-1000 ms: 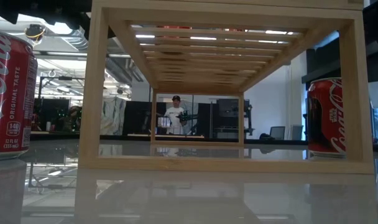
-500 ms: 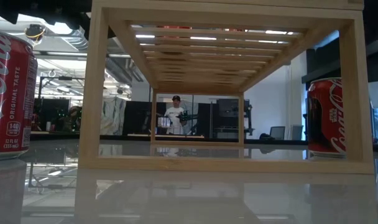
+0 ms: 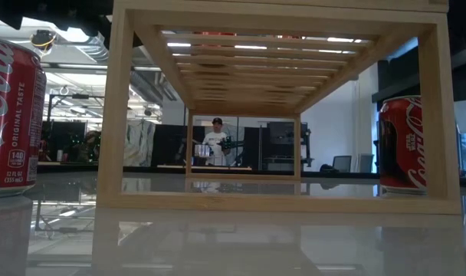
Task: Place canned beverage on shelf
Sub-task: Put the red and black soda can on the shelf aligned with the red and black soda can
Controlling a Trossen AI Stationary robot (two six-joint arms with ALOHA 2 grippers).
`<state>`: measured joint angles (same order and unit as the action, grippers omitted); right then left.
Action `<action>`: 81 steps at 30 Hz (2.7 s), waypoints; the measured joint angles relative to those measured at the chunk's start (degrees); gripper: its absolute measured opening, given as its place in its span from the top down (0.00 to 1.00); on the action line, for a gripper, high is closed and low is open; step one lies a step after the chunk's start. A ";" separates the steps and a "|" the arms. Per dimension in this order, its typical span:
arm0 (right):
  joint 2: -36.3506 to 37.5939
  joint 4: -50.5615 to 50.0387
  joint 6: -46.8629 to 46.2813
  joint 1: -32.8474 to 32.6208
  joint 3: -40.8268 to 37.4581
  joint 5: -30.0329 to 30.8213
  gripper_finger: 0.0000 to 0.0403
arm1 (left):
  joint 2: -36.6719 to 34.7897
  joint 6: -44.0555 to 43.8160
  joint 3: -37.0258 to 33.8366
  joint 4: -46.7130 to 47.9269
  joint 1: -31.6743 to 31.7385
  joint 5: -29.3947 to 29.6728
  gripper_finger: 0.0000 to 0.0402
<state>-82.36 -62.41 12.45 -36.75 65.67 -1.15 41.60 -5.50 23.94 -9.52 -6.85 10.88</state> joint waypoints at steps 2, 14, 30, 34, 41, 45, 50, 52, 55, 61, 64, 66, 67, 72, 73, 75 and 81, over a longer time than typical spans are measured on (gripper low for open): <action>-0.01 0.34 -0.02 0.00 0.00 0.02 0.34 | 0.00 -0.09 0.00 0.00 0.02 0.00 0.18; -0.08 5.12 -0.13 0.00 -0.09 0.31 0.34 | 0.00 -0.11 0.01 0.00 0.00 0.01 0.18; -0.08 5.42 -0.17 0.01 -0.09 0.07 0.34 | 0.00 -0.09 0.00 0.00 0.02 0.02 0.18; -0.08 5.38 -0.17 0.02 -0.07 0.07 0.34 | 0.00 -0.09 0.02 0.00 0.01 0.01 0.18; -0.08 5.33 -0.17 0.02 -0.04 0.04 0.34 | 0.00 -0.09 0.02 0.00 0.00 0.02 0.18; -0.08 5.31 -0.17 0.02 -0.04 0.05 0.34 | 0.00 -0.09 0.01 0.00 0.01 0.02 0.18; -0.07 5.29 -0.17 0.02 -0.02 0.04 0.34 | 0.00 -0.09 0.02 0.00 0.02 0.02 0.18; -0.05 5.27 -0.17 0.02 -0.02 0.04 0.34 | 0.00 -0.09 0.00 0.00 0.02 0.00 0.18; -0.03 5.27 -0.17 0.02 -0.02 0.04 0.34 | 0.00 -0.09 0.00 -0.02 0.00 0.02 0.18; -0.01 5.25 -0.17 0.01 0.00 0.04 0.34 | 0.00 -0.09 0.00 0.00 0.00 0.00 0.18; -0.01 5.27 -0.17 0.02 0.00 0.04 0.34 | 0.00 -0.09 0.02 -0.02 0.00 0.01 0.18; -0.01 5.27 -0.17 0.02 0.00 0.04 0.34 | 0.00 -0.09 0.02 0.00 0.01 0.01 0.18; -0.01 5.27 -0.17 0.02 0.00 0.04 0.34 | -0.02 -0.09 0.01 0.00 0.01 0.02 0.18; -0.01 5.27 -0.19 0.02 0.00 0.02 0.34 | 0.00 -0.09 0.02 -0.02 0.00 0.02 0.18; -0.01 5.27 -0.17 0.02 0.00 0.02 0.34 | 0.00 -0.09 0.01 -0.02 0.00 0.01 0.18; -0.01 5.28 -0.19 0.02 0.00 0.02 0.34 | 0.00 -0.09 0.02 0.00 0.00 0.02 0.18; -0.01 5.29 -0.46 0.02 0.00 0.42 0.34 | -0.30 0.51 0.01 -0.21 0.01 0.00 0.18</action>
<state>-82.37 -57.12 11.99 -36.73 65.67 -0.72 41.31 -4.98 23.95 -9.73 -6.85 10.87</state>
